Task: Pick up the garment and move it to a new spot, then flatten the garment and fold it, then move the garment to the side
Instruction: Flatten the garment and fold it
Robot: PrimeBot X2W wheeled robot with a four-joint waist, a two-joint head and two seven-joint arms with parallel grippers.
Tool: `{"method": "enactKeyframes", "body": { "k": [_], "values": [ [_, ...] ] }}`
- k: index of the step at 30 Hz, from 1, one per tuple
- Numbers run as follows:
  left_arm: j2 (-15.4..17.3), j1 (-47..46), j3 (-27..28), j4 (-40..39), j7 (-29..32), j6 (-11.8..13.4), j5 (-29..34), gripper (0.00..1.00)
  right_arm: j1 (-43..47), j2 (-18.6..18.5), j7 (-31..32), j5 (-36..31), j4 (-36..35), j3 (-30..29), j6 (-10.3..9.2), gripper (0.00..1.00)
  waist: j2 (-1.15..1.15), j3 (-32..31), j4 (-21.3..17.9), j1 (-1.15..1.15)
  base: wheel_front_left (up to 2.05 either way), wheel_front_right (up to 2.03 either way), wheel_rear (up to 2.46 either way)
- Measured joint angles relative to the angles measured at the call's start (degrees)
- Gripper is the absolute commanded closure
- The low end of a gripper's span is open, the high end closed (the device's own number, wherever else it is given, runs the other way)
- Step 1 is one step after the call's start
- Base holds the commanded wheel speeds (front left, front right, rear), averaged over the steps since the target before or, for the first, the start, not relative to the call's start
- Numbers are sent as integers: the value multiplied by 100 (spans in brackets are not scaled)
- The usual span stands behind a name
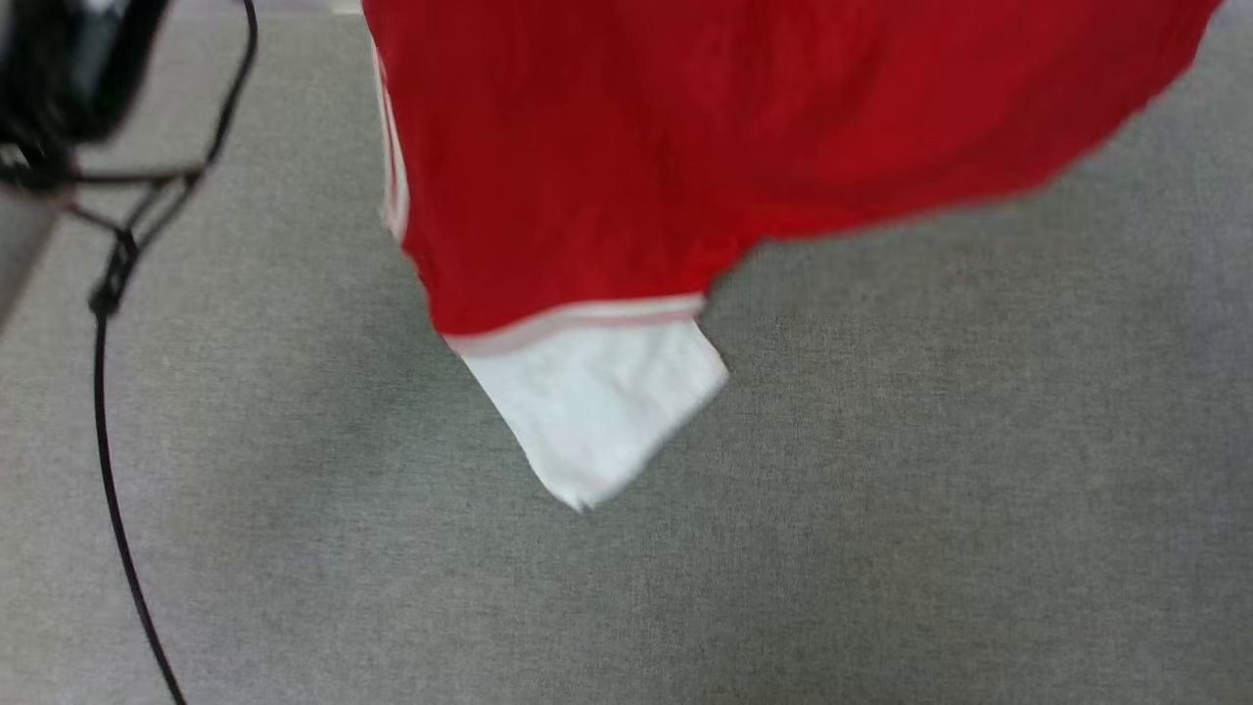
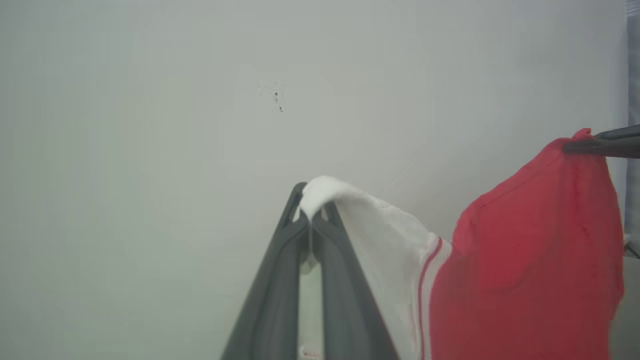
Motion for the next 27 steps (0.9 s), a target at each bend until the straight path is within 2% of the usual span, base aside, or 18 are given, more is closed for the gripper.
{"method": "enactKeyframes", "body": {
  "k": [9,15,20,21,27],
  "values": [
    [-399,-2037,300,1146,83,-543,140,100,-1711,313,-337,-590,704,19,1,100,0,571,-15,0,0,0,0],
    [-527,-2855,310,1803,58,-822,294,100,-2650,387,-613,-799,1122,193,1,100,0,916,14,0,0,0,0],
    [-645,-2974,301,2356,-127,-959,272,100,-2897,530,-871,-812,1661,472,1,100,0,1178,8,1,0,0,0],
    [-698,-2854,201,2650,-233,-1024,297,100,-2859,568,-999,-789,1907,909,1,100,0,1302,-2,1,0,0,0],
    [-901,-2140,-71,3099,-458,-1185,238,100,-2280,639,-1445,-448,2482,1446,1,100,0,1392,-6,1,0,0,0]
  ]
}}
